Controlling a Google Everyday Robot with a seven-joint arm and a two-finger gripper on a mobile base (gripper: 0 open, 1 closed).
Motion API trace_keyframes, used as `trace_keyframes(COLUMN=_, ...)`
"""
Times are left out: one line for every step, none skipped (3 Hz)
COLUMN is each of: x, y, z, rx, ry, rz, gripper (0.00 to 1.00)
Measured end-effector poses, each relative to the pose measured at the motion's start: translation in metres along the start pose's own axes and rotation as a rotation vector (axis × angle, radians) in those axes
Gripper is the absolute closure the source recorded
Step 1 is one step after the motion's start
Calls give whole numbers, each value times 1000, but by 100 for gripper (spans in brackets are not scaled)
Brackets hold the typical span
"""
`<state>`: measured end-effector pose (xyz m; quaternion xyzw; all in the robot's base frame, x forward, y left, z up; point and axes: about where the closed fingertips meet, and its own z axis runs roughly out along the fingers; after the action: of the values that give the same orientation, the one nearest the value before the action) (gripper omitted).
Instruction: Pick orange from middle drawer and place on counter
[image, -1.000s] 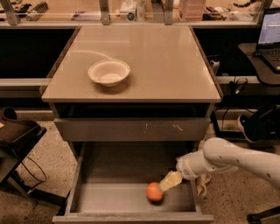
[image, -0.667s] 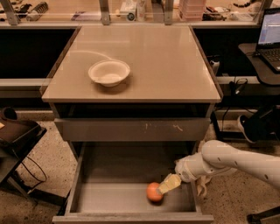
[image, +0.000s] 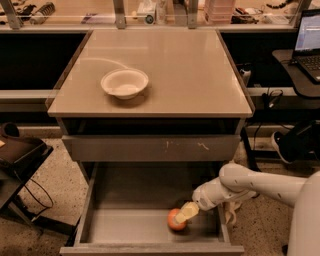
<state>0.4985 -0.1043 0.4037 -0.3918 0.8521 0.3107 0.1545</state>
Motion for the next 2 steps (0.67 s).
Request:
trace_keyframes(x=4, y=-1, z=7, rx=-9, ry=0, rz=8, gripper=0)
trace_keyframes(x=9, y=4, z=12, rx=11, ry=2, rz=17, gripper=0)
